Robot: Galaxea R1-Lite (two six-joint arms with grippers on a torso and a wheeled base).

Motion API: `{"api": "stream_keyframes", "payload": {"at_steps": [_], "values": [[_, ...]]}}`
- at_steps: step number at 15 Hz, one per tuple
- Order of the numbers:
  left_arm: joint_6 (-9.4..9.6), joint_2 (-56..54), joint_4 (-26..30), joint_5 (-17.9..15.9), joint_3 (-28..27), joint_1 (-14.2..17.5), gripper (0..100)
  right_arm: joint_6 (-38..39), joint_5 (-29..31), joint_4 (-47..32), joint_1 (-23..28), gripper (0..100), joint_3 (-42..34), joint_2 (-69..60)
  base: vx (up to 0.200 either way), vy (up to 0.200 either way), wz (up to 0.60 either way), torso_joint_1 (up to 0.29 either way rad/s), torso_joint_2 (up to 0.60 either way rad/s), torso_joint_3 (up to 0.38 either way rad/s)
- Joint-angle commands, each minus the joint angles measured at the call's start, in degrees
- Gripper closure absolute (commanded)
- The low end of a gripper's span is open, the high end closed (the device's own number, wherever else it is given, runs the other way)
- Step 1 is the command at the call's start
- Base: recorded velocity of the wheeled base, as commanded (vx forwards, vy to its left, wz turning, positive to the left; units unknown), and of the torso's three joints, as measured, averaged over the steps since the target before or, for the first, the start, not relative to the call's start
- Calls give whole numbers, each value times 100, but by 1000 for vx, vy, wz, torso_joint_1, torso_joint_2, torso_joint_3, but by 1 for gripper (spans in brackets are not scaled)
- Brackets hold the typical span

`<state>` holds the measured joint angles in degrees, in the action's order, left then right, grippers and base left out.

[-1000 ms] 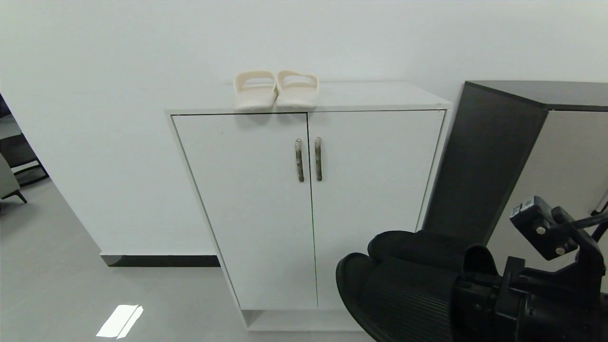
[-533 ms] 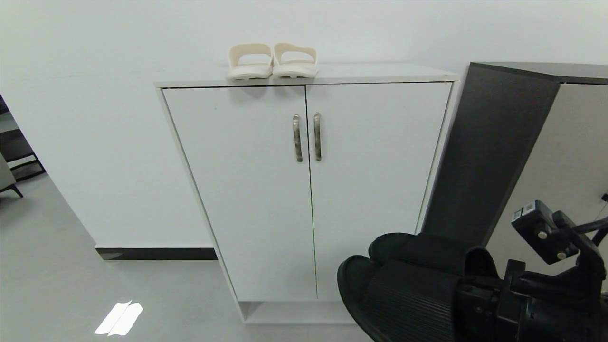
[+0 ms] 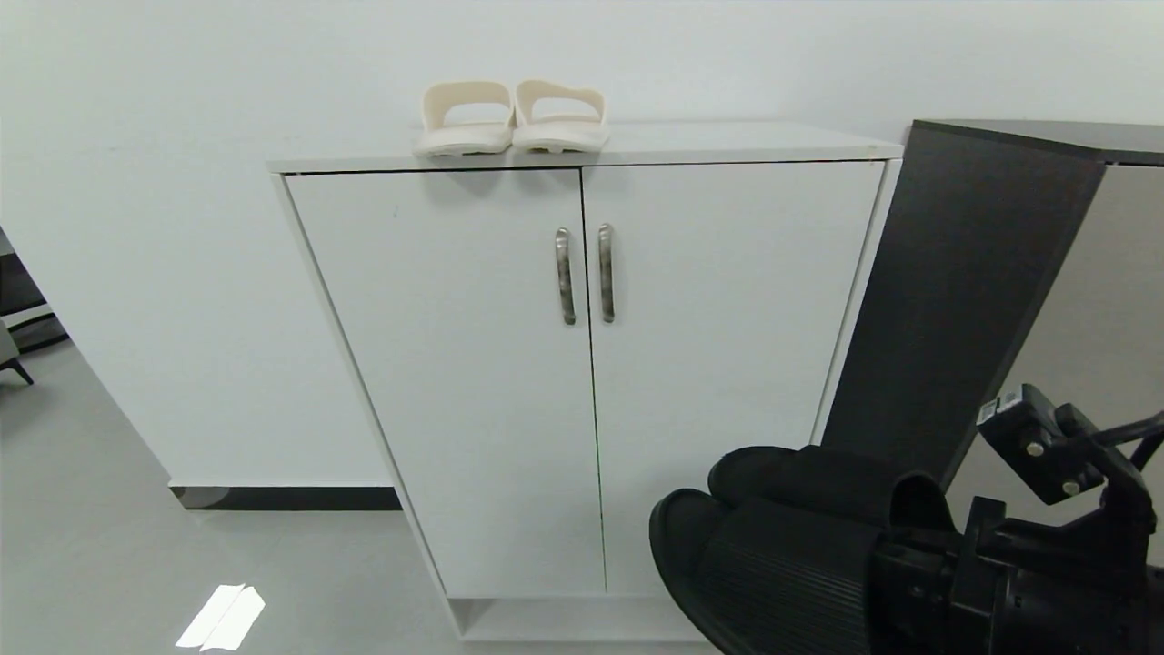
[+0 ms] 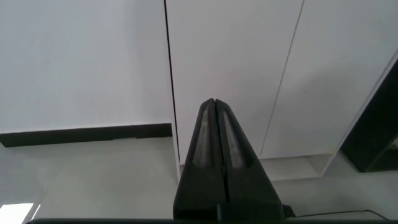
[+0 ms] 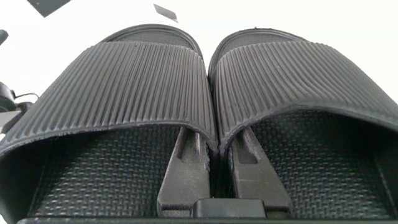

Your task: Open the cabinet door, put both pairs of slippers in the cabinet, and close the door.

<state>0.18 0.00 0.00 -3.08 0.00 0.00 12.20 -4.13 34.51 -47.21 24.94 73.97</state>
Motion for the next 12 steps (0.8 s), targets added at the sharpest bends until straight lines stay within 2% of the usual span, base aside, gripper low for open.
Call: {"api": "stream_keyframes", "payload": {"at_steps": [1, 4, 6, 7, 10, 11, 12], "values": [[-1, 9, 0, 1, 0, 0, 100, 1, -9, 3, 10, 100, 2, 12, 200, 0, 0, 7, 7, 2], [-27, 9, 0, 1, 0, 0, 100, 1, -9, 3, 19, 100, 2, 12, 0, 0, 0, 0, 0, 0], [61, 9, 0, -17, 0, 0, 100, 1, -9, 3, 19, 100, 2, 12, 0, 0, 0, 0, 0, 0], [131, 9, 9, -8, 0, 0, 0, 1, -9, 3, 28, 100, 2, 12, 0, 0, 0, 0, 0, 0], [166, 9, 9, -52, 0, 0, 0, -7, -9, 3, 28, 100, 11, 3, 0, 0, 0, 0, 0, 0], [412, 114, 9, -254, 0, -18, 0, -16, -9, 3, 19, 100, -7, -23, 0, 0, 0, 0, 0, 0], [430, 299, 9, -316, -18, -79, 0, -16, -9, 3, 19, 100, -7, -32, 0, 0, 0, 0, 0, 0]]}}
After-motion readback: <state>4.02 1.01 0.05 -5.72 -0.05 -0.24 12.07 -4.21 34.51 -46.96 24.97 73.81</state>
